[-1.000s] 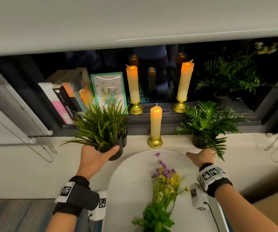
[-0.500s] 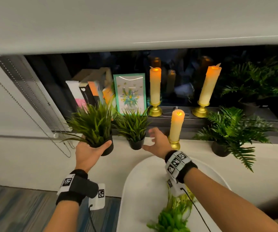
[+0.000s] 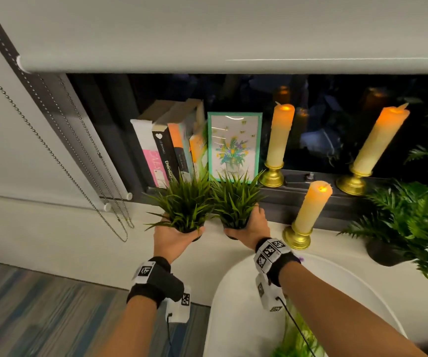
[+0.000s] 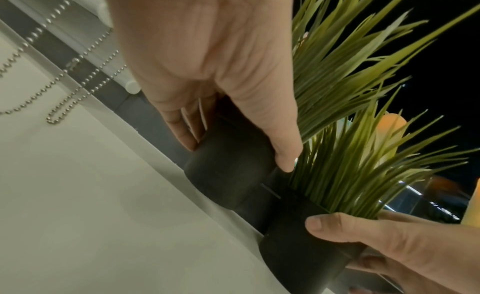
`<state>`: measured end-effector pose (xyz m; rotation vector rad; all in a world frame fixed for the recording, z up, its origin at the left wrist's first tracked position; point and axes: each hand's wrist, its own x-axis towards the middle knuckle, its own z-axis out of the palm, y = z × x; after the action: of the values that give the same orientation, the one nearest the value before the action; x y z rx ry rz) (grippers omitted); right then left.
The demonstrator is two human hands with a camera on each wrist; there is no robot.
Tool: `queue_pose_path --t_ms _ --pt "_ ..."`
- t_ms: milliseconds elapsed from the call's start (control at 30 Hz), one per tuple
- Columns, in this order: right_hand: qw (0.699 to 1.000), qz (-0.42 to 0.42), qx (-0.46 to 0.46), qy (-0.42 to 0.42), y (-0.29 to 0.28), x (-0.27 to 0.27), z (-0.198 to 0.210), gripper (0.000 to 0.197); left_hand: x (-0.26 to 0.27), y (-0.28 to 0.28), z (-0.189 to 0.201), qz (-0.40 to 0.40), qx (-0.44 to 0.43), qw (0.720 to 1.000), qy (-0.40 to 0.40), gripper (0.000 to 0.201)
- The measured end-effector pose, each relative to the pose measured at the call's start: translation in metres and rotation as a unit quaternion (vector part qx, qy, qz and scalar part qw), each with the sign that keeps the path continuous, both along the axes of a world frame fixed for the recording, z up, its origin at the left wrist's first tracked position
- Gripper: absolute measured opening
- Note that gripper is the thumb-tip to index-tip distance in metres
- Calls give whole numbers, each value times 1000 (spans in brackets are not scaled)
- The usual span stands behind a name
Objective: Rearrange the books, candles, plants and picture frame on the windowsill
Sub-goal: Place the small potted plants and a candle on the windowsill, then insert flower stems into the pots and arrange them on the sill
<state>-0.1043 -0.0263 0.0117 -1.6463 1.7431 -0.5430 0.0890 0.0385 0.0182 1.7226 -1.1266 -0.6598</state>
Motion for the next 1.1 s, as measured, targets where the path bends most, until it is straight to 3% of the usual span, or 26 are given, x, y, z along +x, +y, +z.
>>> queue_pose_path --t_ms 267,500,633,800,967,1100 --pt "993 -110 -46 -5 6 -25 -14 103 -8 -21 -14 -43 -12 995 84 52" --pt "989 -128 -66 39 7 -38 -15 108 -18 -35 -24 -9 23 997 72 37" --pt "990 -121 -72 31 7 -41 -18 105 -18 -38 -29 -1 33 996 85 39" --pt "989 -132 -68 -3 7 -41 -24 107 -20 -36 -34 25 57 997 51 39" --pt "988 -129 -43 -67 14 -44 -24 96 -21 -29 -40 30 59 998 1 47" --pt "994 -105 -21 -34 28 -53 -23 100 -20 -23 -45 31 78 996 -26 46"
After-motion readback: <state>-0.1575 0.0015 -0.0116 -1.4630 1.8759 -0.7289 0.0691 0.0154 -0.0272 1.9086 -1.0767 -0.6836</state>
